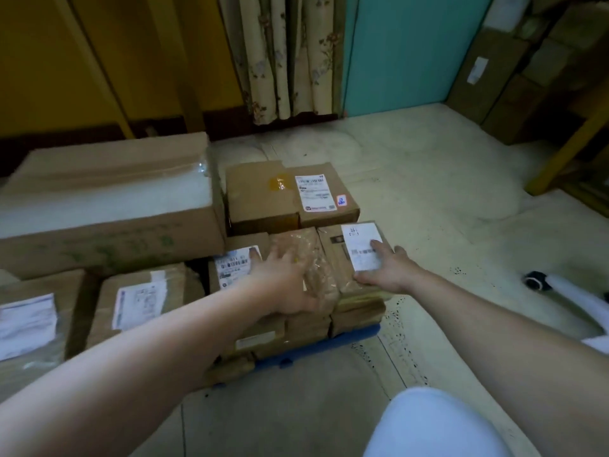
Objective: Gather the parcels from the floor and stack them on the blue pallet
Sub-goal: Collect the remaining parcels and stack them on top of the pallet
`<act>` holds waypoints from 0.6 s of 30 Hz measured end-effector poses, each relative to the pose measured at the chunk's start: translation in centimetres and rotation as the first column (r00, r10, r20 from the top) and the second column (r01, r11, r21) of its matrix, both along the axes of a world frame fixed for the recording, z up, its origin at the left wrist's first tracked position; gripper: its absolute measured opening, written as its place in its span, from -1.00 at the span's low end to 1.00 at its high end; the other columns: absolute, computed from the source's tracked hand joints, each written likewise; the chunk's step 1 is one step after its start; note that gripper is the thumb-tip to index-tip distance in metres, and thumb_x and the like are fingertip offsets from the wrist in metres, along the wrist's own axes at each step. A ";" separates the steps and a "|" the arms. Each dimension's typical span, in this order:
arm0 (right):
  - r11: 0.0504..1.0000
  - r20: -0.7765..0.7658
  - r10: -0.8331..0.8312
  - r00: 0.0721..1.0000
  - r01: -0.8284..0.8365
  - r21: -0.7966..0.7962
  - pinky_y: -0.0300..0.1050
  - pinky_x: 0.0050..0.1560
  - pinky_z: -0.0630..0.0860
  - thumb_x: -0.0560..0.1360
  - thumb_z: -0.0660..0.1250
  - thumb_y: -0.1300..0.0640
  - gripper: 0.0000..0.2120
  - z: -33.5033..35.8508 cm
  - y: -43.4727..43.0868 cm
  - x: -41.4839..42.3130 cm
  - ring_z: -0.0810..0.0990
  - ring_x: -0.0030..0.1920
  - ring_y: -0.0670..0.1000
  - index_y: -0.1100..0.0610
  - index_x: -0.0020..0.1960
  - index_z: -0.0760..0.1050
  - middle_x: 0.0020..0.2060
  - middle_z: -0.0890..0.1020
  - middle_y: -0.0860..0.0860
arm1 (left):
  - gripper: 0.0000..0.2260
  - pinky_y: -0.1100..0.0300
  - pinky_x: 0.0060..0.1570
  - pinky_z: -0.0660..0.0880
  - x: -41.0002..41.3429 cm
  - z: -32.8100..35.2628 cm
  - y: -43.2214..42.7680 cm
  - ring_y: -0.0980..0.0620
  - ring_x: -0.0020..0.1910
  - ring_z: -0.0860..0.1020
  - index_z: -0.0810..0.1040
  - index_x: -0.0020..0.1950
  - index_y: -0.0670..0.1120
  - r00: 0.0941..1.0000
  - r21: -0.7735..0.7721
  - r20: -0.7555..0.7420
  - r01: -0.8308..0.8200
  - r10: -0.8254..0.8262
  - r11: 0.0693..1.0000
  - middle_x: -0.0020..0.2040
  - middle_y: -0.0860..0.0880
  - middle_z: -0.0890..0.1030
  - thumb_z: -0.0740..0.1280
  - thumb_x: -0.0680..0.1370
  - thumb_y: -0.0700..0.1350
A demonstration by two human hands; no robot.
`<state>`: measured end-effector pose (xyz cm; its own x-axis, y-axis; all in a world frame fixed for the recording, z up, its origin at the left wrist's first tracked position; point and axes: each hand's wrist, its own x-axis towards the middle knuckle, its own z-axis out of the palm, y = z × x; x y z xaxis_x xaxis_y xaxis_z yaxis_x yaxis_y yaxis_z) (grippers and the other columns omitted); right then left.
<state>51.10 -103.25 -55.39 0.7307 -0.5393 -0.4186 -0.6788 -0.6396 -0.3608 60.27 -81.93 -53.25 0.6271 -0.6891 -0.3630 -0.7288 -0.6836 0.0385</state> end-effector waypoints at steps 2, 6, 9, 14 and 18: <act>0.996 0.061 0.017 0.998 -0.023 0.088 0.02 0.22 0.37 0.31 0.44 -0.27 -0.02 -1.5 -1.3 0.2 0.35 0.30 0.22 -0.16 0.53 -0.08 0.38 0.18 0.14 | -0.05 -0.44 0.25 -0.29 -0.3 -1.9 -0.6 -0.22 0.50 -0.23 -0.18 0.51 0.18 1.000 0.094 0.019 -0.004 0.002 0.996 0.56 -0.03 -0.14 0.20 0.28 0.48; 0.992 0.134 0.075 0.988 -0.088 0.092 -0.02 0.17 0.39 0.29 0.45 -0.27 -0.01 -3.0 -2.9 1.0 0.39 0.22 0.17 -0.16 0.53 -0.05 0.30 0.22 0.11 | -0.04 -0.48 0.22 -0.30 -0.6 -3.1 -1.9 -0.19 0.51 -0.16 -0.20 0.52 0.13 0.998 0.137 0.061 -0.018 0.010 0.990 0.56 -0.07 -0.13 0.26 0.32 0.42; 0.988 0.131 0.103 0.986 -0.116 0.100 -0.07 0.06 0.42 0.27 0.46 -0.28 -0.01 -3.9 -3.2 0.7 0.41 0.04 0.09 -0.16 0.52 -0.03 0.22 0.24 0.09 | -0.05 -0.46 0.25 -0.26 -1.1 -3.4 -2.0 -0.17 0.52 -0.13 -0.19 0.52 0.12 0.999 0.155 0.033 -0.021 0.016 0.988 0.56 -0.08 -0.13 0.28 0.34 0.38; 0.986 0.118 0.142 0.983 -0.151 0.073 -0.13 -0.14 0.38 0.22 0.46 -0.32 -0.03 -4.2 -3.7 0.5 0.38 -0.13 -0.01 -0.15 0.47 0.03 0.06 0.25 0.02 | -0.06 -0.43 0.29 -0.21 -1.2 -3.7 -1.6 -0.16 0.52 -0.07 -0.14 0.52 0.15 0.998 0.151 0.066 -0.013 0.003 0.988 0.56 -0.06 -0.04 0.17 0.29 0.50; 0.993 0.126 0.116 0.985 -0.116 -0.003 -0.06 -0.05 0.42 0.32 0.33 -0.38 -0.18 -3.7 -4.2 1.3 0.47 0.00 0.09 -0.12 0.44 0.09 0.20 0.32 0.10 | -0.11 -0.36 0.32 -0.21 -0.5 -3.7 -2.2 -0.14 0.52 -0.07 -0.07 0.50 0.21 0.996 0.070 0.036 -0.083 0.080 0.994 0.56 -0.01 -0.01 -0.07 0.26 0.58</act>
